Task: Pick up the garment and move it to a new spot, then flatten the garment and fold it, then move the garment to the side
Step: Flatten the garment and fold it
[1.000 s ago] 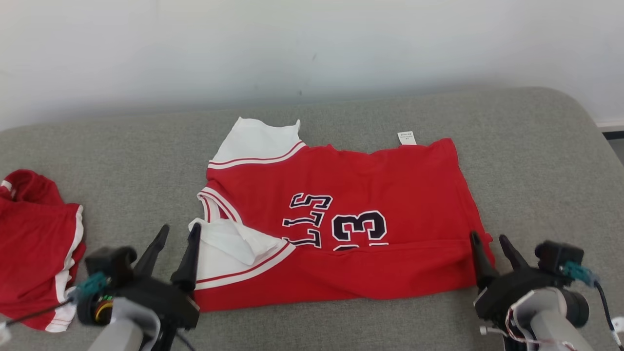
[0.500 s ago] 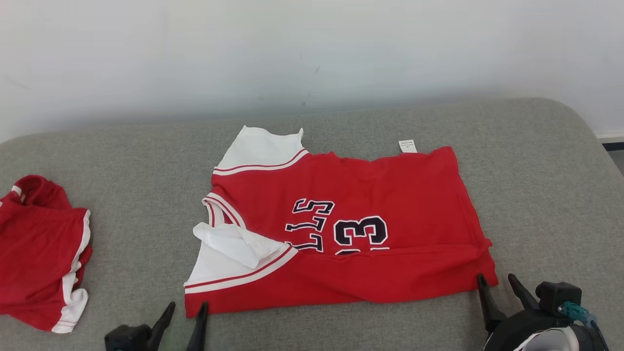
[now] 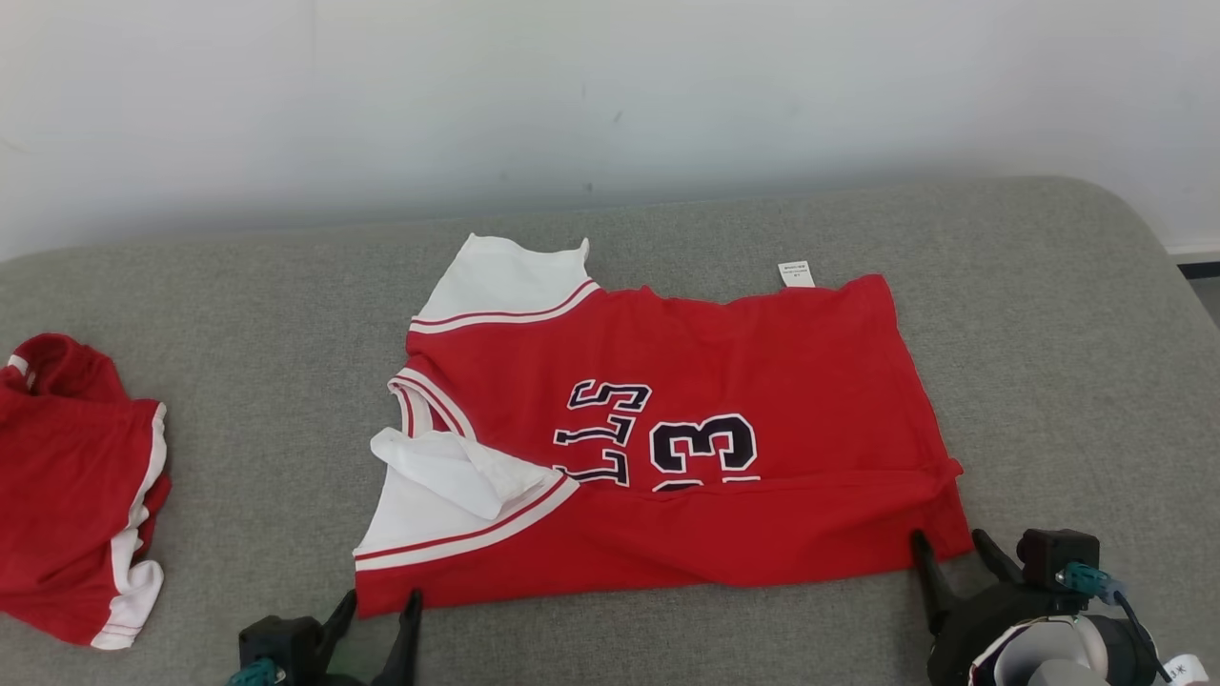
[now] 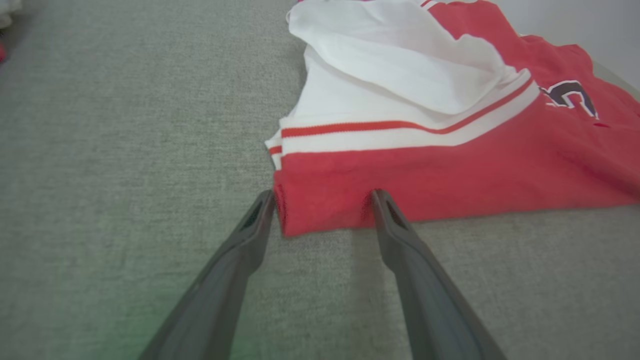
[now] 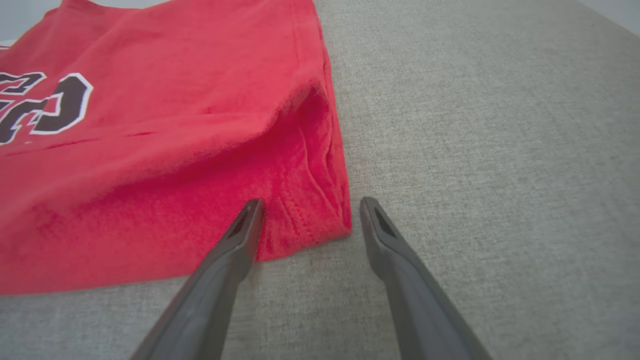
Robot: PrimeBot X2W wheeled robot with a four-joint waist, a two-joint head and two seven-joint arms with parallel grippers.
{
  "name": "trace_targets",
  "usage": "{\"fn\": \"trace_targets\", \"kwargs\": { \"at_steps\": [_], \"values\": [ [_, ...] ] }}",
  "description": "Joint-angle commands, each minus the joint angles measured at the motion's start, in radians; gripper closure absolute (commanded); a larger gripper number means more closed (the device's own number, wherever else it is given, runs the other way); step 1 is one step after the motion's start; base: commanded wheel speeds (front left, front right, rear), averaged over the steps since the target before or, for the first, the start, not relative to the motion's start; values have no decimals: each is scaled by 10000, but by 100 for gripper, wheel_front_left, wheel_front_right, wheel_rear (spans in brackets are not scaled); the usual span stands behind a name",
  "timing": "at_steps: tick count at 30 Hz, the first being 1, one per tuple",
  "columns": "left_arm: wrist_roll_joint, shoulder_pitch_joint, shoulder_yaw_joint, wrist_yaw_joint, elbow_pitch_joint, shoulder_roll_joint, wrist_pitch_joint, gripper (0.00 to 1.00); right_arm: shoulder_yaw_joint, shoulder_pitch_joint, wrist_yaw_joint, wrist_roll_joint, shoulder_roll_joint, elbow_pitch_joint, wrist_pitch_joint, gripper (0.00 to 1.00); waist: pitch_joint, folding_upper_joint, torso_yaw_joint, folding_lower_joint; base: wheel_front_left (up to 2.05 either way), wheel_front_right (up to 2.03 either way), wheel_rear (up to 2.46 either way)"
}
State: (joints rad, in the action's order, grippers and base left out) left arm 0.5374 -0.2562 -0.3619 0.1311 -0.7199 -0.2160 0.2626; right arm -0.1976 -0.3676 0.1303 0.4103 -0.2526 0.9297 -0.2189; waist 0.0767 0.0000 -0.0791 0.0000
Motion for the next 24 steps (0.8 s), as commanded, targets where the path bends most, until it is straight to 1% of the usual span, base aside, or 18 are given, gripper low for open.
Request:
{"fn": "trace_targets", "kwargs": {
  "at_steps": [1, 2, 3, 4, 5, 6, 9, 13, 17, 24],
  "values": [
    [-5, -104, -66, -10, -104, 68, 29, 0, -41, -84, 13, -96, 60, 71, -27, 0, 29, 0, -9, 0, 0, 0, 0],
    [16, -166, -123, -10, -221, 86, 29, 0, -79, -136, 13, -100, 97, 189, -56, 0, 39, 0, -11, 0, 0, 0, 0],
    [79, -212, -169, -10, -383, 121, 24, 8, -123, -175, 13, -93, 139, 285, -77, 19, 35, 0, -20, 0, 0, 0, 0],
    [117, -259, -245, -10, -524, 146, 21, 70, -167, -213, 13, -73, 181, 379, -90, 66, 32, 0, -27, 0, 0, 0, 0],
    [145, -320, -287, -10, -607, 158, 21, 100, -222, -246, 13, -29, 230, 454, -133, 86, 0, 0, -31, 0, 0, 0, 0],
    [189, -338, -336, -10, -649, 191, 21, 100, -284, -260, 13, 31, 259, 493, -175, 100, -34, 0, -35, 0, 0, 0, 0],
    [306, -177, -440, -10, -659, 242, 21, 100, -321, -145, 13, 193, 231, 551, -306, 100, -272, 0, -11, 0, 0, 0, 0],
    [415, 276, -255, -10, -362, 210, 25, 100, -317, 293, 13, 516, 136, 382, -423, 100, -728, 0, 53, 0, 0, 0, 0],
    [458, 954, 82, -16, 163, 154, 26, 100, -148, 878, 12, 934, 45, -127, -461, 100, -965, 0, 106, 0, 0, 0, 0],
    [280, 2146, 457, -17, 992, 174, 29, 100, 184, 2259, 12, 1187, -133, -1326, -470, 100, -1114, 0, 115, 0, 0, 0, 0]
  ]
}}
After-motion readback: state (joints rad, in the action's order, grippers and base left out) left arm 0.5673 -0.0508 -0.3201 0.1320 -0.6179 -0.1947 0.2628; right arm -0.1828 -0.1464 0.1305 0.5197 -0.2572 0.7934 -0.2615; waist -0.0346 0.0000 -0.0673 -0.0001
